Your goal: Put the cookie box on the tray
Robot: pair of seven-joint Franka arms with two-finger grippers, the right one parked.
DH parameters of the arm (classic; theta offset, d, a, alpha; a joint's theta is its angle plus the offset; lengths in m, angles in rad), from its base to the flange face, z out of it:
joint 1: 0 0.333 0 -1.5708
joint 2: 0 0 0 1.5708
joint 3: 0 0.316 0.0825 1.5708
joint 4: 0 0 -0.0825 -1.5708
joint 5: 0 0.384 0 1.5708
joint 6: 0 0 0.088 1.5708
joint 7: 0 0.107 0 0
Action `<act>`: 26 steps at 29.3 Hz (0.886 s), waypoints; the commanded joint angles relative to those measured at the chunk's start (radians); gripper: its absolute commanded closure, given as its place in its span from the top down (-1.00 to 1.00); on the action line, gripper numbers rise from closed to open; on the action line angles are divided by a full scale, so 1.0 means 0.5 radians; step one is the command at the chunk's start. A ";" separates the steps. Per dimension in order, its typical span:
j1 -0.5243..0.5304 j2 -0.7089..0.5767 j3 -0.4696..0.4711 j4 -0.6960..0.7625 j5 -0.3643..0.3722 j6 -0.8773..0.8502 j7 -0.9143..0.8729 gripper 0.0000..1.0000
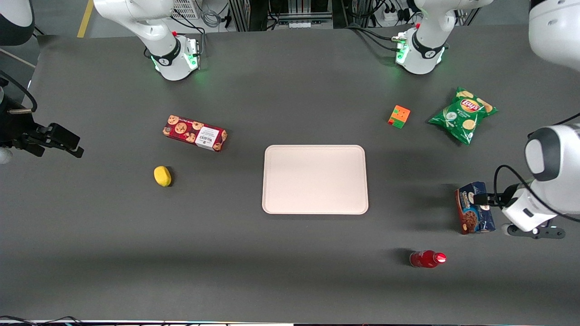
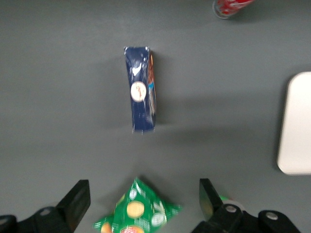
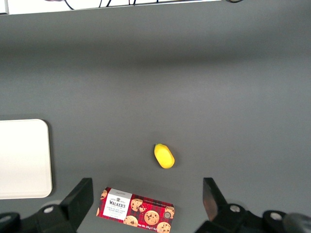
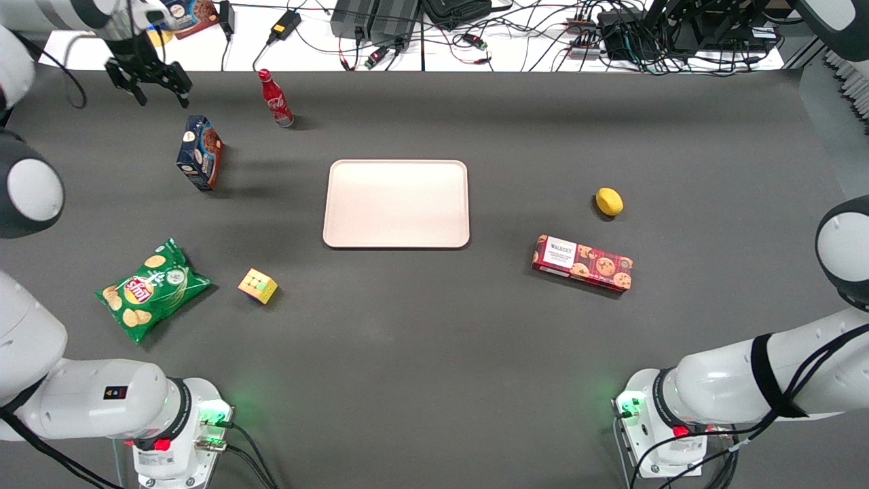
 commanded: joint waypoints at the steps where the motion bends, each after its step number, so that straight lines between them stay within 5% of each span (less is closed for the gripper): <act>1: 0.020 0.076 0.018 0.006 0.056 0.093 0.035 1.00; 21: 0.039 0.144 0.030 -0.343 0.022 0.569 0.056 0.97; 22: 0.039 0.140 0.030 -0.347 0.019 0.566 0.044 0.70; 25: 0.039 0.125 0.030 -0.356 0.019 0.554 0.038 -0.55; 26: 0.039 0.122 0.030 -0.356 0.022 0.550 0.041 -0.71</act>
